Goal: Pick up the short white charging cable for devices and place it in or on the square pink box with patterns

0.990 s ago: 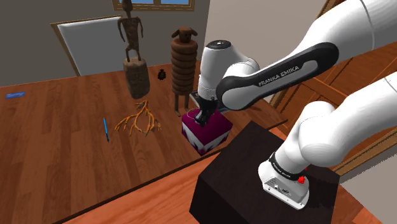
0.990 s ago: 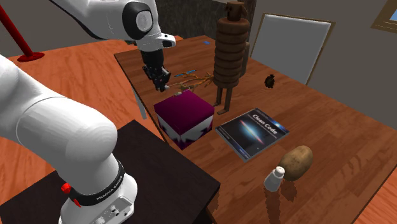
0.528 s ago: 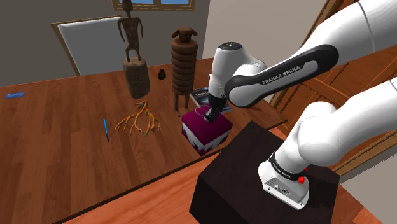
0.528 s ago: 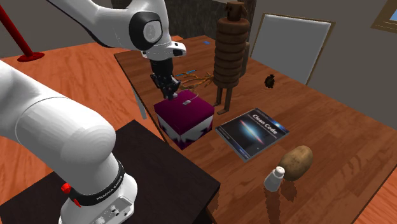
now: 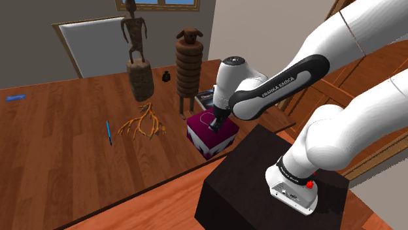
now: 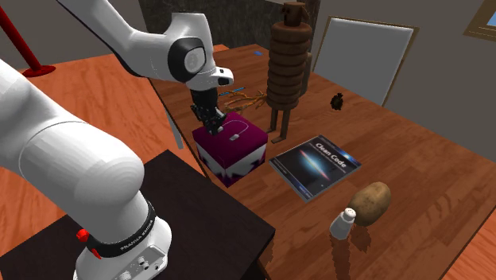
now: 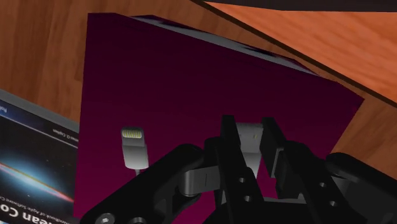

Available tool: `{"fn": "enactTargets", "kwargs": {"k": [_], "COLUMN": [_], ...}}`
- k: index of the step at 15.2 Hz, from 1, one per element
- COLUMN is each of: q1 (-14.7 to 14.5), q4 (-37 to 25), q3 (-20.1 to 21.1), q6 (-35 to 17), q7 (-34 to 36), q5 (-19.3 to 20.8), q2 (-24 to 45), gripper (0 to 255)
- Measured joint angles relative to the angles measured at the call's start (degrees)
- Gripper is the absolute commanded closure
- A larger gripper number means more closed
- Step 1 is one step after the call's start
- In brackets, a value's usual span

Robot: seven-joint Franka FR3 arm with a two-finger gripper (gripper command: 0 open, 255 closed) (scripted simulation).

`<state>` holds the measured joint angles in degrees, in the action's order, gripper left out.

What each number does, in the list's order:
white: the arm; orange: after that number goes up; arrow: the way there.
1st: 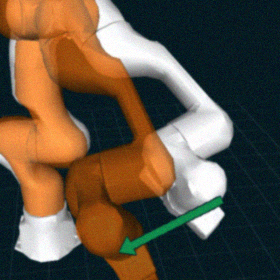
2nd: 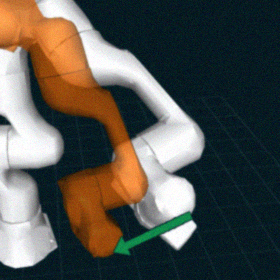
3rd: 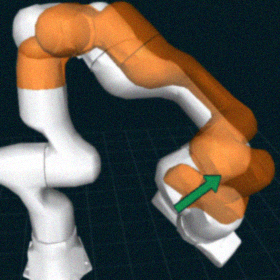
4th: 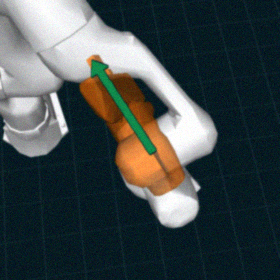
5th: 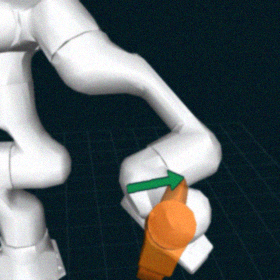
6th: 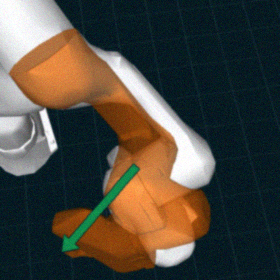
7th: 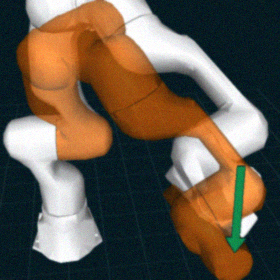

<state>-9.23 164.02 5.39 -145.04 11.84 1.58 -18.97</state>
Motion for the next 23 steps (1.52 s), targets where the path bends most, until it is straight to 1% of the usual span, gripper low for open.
{"fn": "enactTargets", "kwargs": {"k": [3, 9, 10, 14, 16, 17, 21, 23], "q1": [0.34, 0.52, 0.50, 0.47, 0.38, 0.05, -0.72, -0.70], "q4": [0.19, -0.17, -0.29, -0.83, -0.61, -0.31, -0.93, -1.49], "q3": [0.17, 0.02, 0.06, 0.24, 0.21, 0.22, -0.25, -0.32], "q6": [-3.20, -4.56, -4.64, -3.84, -4.28, -2.89, 5.57, 6.44], "q7": [0.39, 0.50, 0.61, 1.11, 1.04, 0.80, -0.27, -0.39], "q5": [0.50, 0.68, 0.70, 0.78, 0.64, 0.32, -0.68, -0.69], "q2": [2.57, 2.81, 2.91, 2.65, 2.53, 1.57, -4.87, -5.07], "gripper": [255, 255, 0, 0, 0, 0, 0, 0]}}
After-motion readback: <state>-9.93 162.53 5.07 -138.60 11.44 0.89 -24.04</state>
